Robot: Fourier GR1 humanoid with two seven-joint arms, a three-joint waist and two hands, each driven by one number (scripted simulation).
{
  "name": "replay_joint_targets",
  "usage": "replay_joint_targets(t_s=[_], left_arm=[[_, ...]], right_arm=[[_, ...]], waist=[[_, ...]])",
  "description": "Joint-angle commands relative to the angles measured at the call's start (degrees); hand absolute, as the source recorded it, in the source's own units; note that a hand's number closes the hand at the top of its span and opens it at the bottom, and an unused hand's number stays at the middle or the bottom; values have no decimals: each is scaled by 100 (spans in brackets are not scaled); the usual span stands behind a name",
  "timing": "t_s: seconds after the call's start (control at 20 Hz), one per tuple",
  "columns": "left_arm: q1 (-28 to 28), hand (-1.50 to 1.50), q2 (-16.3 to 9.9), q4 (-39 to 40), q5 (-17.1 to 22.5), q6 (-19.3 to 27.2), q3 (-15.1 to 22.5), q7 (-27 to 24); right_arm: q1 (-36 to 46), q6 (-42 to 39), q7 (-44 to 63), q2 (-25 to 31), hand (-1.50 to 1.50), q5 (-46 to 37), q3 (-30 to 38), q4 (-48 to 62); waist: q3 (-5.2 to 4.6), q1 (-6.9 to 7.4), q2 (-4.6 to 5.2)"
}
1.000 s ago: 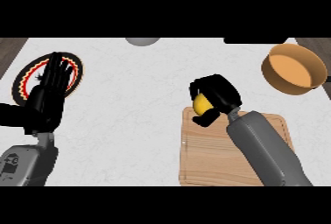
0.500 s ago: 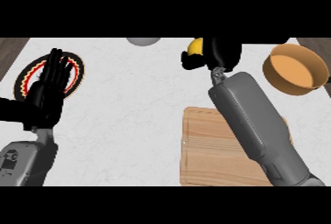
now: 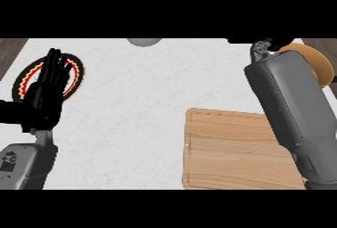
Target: Pick the lemon from the cutting board and place it in the pot
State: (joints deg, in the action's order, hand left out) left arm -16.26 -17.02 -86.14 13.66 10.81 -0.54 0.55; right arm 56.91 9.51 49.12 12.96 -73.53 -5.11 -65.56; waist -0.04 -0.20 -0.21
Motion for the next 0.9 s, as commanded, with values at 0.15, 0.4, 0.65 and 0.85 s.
replay_joint_targets(t_s=[0.15, 0.4, 0.65, 0.85], left_arm=[[98, 0, 171, -170, -174, 119, 32, 0], [58, 0, 63, -192, -95, 14, -174, 69], [131, 0, 294, -233, -355, 114, 52, 73], [141, 0, 246, -430, -247, -29, -19, 269]], right_arm=[[-608, -250, -572, 866, 150, 415, 685, -126], [-1043, -16, -1475, 1601, 150, 986, 1366, -52], [-1639, 419, -2245, 1750, 150, 1448, 1795, 180], [-1226, 777, -3189, 2133, 150, 1680, 2132, 1478]], waist=[[5, 4, 19], [7, 8, 24], [8, 23, 26], [8, 107, 46]])
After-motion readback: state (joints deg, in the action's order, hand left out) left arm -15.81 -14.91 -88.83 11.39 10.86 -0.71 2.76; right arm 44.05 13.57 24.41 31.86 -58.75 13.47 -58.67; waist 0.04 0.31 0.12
